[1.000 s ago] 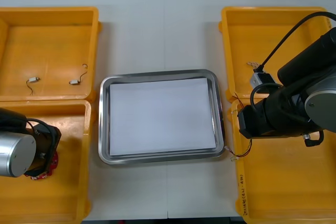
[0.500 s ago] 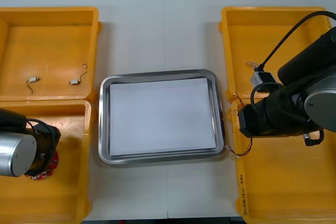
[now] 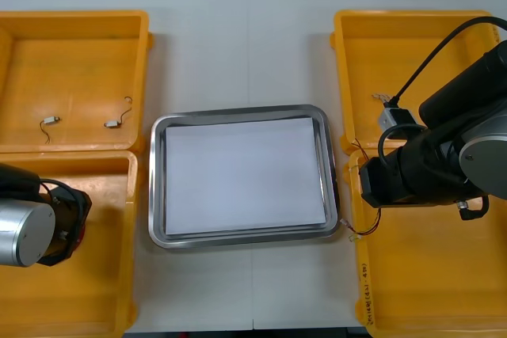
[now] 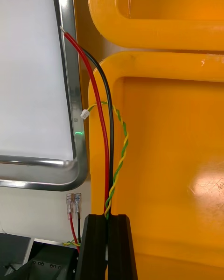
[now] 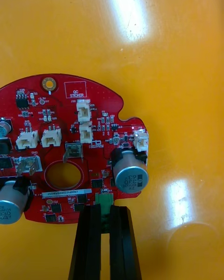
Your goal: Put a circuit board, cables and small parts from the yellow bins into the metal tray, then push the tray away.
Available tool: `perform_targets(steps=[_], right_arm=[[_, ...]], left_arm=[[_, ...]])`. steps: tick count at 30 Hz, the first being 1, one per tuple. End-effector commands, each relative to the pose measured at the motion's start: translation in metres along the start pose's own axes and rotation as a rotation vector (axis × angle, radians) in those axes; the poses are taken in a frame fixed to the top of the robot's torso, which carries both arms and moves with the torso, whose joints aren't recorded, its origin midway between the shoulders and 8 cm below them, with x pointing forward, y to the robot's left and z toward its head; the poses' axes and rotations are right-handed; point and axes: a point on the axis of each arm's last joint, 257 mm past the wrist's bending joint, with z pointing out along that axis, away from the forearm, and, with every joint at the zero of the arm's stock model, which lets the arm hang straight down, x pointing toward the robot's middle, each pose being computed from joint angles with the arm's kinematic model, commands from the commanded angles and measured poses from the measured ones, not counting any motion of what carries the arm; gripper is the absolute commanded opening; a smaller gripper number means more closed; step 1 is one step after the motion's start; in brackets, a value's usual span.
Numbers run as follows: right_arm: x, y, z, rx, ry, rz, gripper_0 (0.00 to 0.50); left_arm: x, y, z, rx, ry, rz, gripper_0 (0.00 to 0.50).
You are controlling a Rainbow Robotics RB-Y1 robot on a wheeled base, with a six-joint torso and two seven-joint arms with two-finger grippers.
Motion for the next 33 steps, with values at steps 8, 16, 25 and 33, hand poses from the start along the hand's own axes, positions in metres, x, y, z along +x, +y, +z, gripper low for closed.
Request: perform_targets(steps=[8,16,25,33], right_arm=[[-0.008,0.009,-0.005,-0.003,-0.024,-0.071,0.000],[-0.008,0.009,-0.005,-0.003,-0.024,-0.068,0.000],[-0.009,0.008,-0.005,0.001,-0.028,-0.067,0.000],[-0.010,0.006,-0.006,0.007,-0.032,-0.067,0.000]], left_arm=[[-0.001,0.016,-0.019,-0.045,-0.013,0.161,0.000],[0.000,0.027,-0.046,-0.082,0.009,0.257,0.000],[-0.007,0.032,-0.092,-0.074,0.004,0.420,0.000],[-0.009,0.014,-0.126,0.044,0.039,0.624,0.000]])
